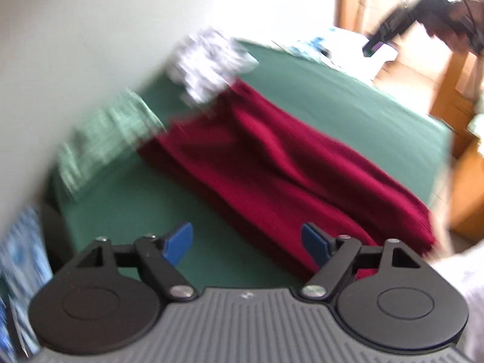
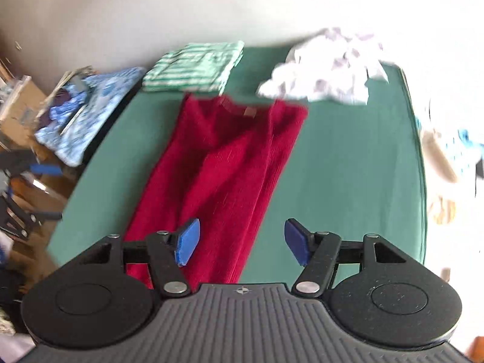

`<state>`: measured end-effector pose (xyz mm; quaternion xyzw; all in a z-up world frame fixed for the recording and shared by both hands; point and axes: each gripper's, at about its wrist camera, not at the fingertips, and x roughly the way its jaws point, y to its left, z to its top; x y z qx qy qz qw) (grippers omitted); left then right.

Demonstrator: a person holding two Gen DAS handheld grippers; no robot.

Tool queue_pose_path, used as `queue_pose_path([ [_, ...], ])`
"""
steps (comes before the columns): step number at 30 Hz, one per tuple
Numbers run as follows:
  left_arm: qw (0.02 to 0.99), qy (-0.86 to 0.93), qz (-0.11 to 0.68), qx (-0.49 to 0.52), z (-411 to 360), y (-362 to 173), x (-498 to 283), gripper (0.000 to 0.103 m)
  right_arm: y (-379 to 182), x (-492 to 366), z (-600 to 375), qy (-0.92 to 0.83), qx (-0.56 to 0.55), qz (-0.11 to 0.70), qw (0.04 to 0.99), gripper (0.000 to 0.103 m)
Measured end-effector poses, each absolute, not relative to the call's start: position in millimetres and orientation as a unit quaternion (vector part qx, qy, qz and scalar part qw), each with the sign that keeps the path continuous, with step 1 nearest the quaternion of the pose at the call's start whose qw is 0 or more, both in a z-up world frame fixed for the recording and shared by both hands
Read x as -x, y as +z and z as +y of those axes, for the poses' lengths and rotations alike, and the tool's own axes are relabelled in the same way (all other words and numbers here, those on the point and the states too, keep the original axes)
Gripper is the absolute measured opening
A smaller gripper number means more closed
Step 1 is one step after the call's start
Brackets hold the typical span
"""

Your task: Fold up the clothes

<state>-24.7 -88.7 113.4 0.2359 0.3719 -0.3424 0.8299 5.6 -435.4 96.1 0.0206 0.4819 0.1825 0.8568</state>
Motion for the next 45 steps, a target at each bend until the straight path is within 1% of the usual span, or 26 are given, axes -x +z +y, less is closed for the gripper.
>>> queue_pose_path([
  [2, 0.842, -0.330, 0.359, -0.232, -104, 97, -16, 0.096, 84, -50, -425, 0.183, -0.014, 0.480, 0.858, 0.065],
  [7, 0.850, -0.296, 0.381, -0.211, -124, 34, -96, 0.093, 17, -123, -430, 0.190, -0.030, 0.497, 0.846, 0.065],
  [8, 0.850, -0.289, 0.388, -0.209, -127, 24, -110, 0.092, 4, -137, -434, 0.192, -0.040, 0.499, 0.844, 0.065],
  [12, 0.847, -0.265, 0.417, -0.196, -135, -16, -167, 0.092, -33, -182, -452, 0.198, -0.095, 0.509, 0.832, 0.065],
  [13, 0.846, -0.265, 0.424, -0.184, -135, -22, -177, 0.092, -39, -190, -457, 0.202, -0.108, 0.511, 0.829, 0.065],
  [15, 0.847, -0.265, 0.431, -0.165, -134, -32, -195, 0.097, -47, -203, -464, 0.214, -0.128, 0.506, 0.825, 0.065],
  [19, 0.848, -0.278, 0.423, -0.157, -136, -42, -215, 0.098, -60, -222, -472, 0.253, -0.156, 0.490, 0.819, 0.065],
  [20, 0.848, -0.282, 0.421, -0.156, -136, -45, -220, 0.102, -61, -226, -473, 0.266, -0.157, 0.484, 0.819, 0.065],
  [25, 0.845, -0.303, 0.424, -0.115, -132, -57, -241, 0.102, -68, -242, -475, 0.311, -0.169, 0.462, 0.813, 0.065],
  [27, 0.850, -0.309, 0.411, -0.117, -134, -59, -238, 0.100, -70, -247, -474, 0.330, -0.166, 0.467, 0.804, 0.054],
  [28, 0.852, -0.311, 0.405, -0.117, -134, -60, -237, 0.100, -71, -249, -474, 0.334, -0.162, 0.469, 0.801, 0.042],
  [29, 0.854, -0.313, 0.399, -0.115, -133, -60, -235, 0.098, -71, -252, -474, 0.336, -0.158, 0.470, 0.801, 0.033],
  [31, 0.859, -0.313, 0.389, -0.110, -129, -59, -235, 0.093, -74, -259, -477, 0.339, -0.166, 0.477, 0.793, 0.028],
  [32, 0.863, -0.310, 0.387, -0.103, -126, -58, -236, 0.085, -75, -262, -478, 0.341, -0.171, 0.482, 0.789, 0.027],
  [34, 0.869, -0.297, 0.386, -0.083, -120, -53, -239, 0.066, -74, -265, -478, 0.344, -0.171, 0.489, 0.783, 0.026],
  [35, 0.872, -0.290, 0.387, -0.074, -117, -51, -242, 0.043, -73, -266, -478, 0.345, -0.169, 0.491, 0.782, 0.025],
  [36, 0.874, -0.282, 0.390, -0.066, -114, -50, -244, 0.037, -71, -266, -477, 0.346, -0.167, 0.492, 0.781, 0.025],
  [37, 0.874, -0.278, 0.394, -0.058, -111, -48, -247, 0.037, -70, -267, -476, 0.346, -0.167, 0.492, 0.781, 0.024],
  [39, 0.872, -0.277, 0.401, -0.049, -106, -47, -249, 0.041, -69, -267, -474, 0.343, -0.163, 0.497, 0.781, 0.026],
  [40, 0.870, -0.278, 0.404, -0.043, -103, -46, -250, 0.043, -69, -267, -473, 0.341, -0.161, 0.499, 0.780, 0.031],
  [41, 0.869, -0.281, 0.406, -0.035, -100, -44, -250, 0.050, -69, -267, -472, 0.339, -0.159, 0.500, 0.781, 0.037],
  [42, 0.869, -0.282, 0.406, -0.027, -96, -41, -249, 0.059, -68, -267, -472, 0.337, -0.157, 0.500, 0.782, 0.038],
  [43, 0.872, -0.281, 0.401, -0.018, -92, -38, -248, 0.065, -68, -266, -472, 0.335, -0.154, 0.499, 0.784, 0.041],
  [44, 0.876, -0.278, 0.394, -0.015, -88, -36, -247, 0.074, -68, -266, -472, 0.333, -0.152, 0.498, 0.786, 0.042],
  [45, 0.880, -0.272, 0.390, -0.016, -85, -36, -247, 0.075, -68, -266, -472, 0.331, -0.154, 0.498, 0.786, 0.042],
])
